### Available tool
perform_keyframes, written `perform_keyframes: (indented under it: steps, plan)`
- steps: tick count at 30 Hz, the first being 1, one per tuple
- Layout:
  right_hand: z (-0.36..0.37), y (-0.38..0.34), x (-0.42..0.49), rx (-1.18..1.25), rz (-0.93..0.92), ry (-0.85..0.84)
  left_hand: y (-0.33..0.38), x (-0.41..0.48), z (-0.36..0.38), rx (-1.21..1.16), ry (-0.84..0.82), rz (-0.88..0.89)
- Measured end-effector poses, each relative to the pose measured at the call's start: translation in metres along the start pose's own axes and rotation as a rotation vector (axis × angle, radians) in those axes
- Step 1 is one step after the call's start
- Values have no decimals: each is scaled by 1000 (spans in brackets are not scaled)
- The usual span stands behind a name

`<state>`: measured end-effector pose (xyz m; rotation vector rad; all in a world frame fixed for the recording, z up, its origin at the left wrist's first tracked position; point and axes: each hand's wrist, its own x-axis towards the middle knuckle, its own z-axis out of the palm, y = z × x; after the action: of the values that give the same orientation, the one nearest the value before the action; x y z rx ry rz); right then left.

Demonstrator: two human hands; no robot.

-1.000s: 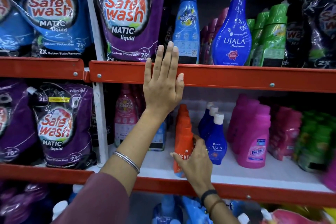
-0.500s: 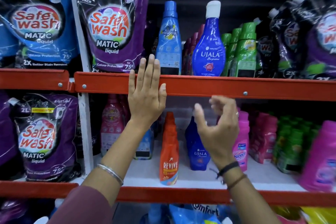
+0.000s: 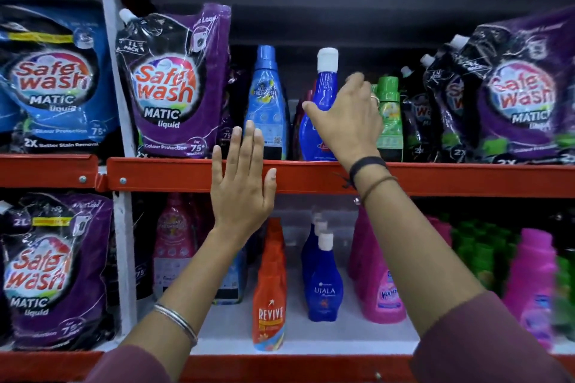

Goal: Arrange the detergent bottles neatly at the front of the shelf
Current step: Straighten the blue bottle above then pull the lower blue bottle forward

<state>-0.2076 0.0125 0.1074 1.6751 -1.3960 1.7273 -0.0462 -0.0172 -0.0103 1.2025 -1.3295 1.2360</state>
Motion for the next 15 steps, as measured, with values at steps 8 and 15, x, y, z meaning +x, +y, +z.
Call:
perform_keyframes:
  steps: [8, 15]
  plan:
    - [-23, -5, -2, 35, -14, 32, -1, -1, 3, 1, 45, 5]
    - [-65, -8, -16, 95, -86, 181, 0, -2, 2, -11, 24, 9]
